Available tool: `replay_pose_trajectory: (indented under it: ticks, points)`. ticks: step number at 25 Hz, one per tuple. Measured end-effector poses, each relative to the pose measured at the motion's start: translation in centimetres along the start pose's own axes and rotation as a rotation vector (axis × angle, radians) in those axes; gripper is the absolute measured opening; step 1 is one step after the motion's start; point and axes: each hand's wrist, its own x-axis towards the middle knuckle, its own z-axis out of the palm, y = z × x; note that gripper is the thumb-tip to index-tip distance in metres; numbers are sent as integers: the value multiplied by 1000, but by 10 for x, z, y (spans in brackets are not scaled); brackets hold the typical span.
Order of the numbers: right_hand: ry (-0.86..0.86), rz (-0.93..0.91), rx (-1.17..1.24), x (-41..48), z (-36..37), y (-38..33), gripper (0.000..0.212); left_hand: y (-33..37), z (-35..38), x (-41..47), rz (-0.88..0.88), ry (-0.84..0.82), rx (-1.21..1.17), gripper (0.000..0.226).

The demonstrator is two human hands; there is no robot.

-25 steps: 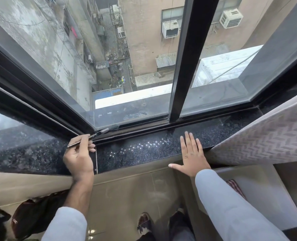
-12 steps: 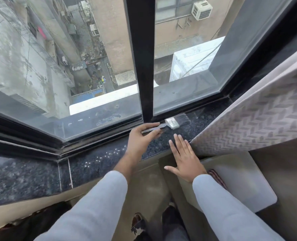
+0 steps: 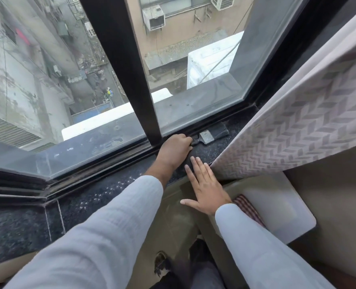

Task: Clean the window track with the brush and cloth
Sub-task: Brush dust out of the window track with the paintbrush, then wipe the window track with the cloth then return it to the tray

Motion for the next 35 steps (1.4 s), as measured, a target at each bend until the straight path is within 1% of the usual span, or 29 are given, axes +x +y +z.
replay_pose_trajectory:
  ticks: [2, 3, 5, 6, 7, 8, 9, 11, 13, 15, 18, 20, 22, 24, 25, 27, 29, 30, 32, 33, 34, 35]
  points:
    - [11, -10, -9, 0, -1, 1, 110, 3, 0, -2, -25, 7, -4, 20]
    - [17, -18, -15, -2, -1, 2, 109, 1, 0, -8, -48, 47, -37, 21]
    - [39, -18, -21, -16, 0, 6, 106, 0, 4, -30, -73, 186, -122, 21]
    - [47, 5, -11, -29, 4, 10, 105, 3, 8, -46, -68, 254, -170, 18]
    - [50, 51, 13, -48, 11, 15, 105, 10, 14, -63, -53, 290, -217, 15]
    - [50, 123, 47, -70, 20, 21, 104, 19, 22, -78, -25, 284, -256, 13]
    - [47, 214, 77, -97, 32, 28, 103, 31, 33, -89, 13, 241, -287, 12]
    - [12, 396, 118, -154, 57, 44, 106, 60, 58, -96, 107, 59, -318, 11]
    - [-9, 531, 146, -204, 80, 57, 107, 92, 85, -89, 206, -174, -295, 21]
    - [-4, 625, 168, -237, 98, 66, 106, 126, 115, -76, 291, -359, -227, 34]
    - [19, 689, 208, -259, 123, 73, 107, 162, 152, -51, 301, -465, -91, 51]
    - [17, 706, 216, -262, 132, 74, 106, 174, 168, -38, 305, -513, 22, 57]
    - [21, 722, 221, -263, 138, 74, 104, 182, 178, -28, 297, -546, 113, 54]
    - [57, 730, 284, -256, 133, 76, 100, 185, 178, -22, 318, -554, 145, 39]
    - [92, 718, 334, -251, 128, 79, 94, 185, 175, -19, 338, -561, 119, 33]
    - [190, 692, 508, -232, 112, 89, 75, 186, 158, -19, 372, -575, -6, 28]
    - [211, 697, 772, -206, 84, 100, 63, 188, 131, -21, 338, -590, -164, 28]
    - [205, 696, 871, -191, 67, 104, 53, 187, 115, -23, 300, -580, -238, 31]
    - [223, 696, 970, -165, 37, 107, 27, 179, 80, -25, 227, -490, -382, 38]
    - [256, 690, 1033, -152, 24, 105, 20, 171, 62, -28, 179, -418, -465, 38]
    - [298, 679, 1119, -139, 10, 100, 19, 160, 46, -33, 124, -328, -558, 37]
    - [345, 657, 1210, -125, -5, 92, 23, 147, 31, -39, 69, -228, -652, 36]
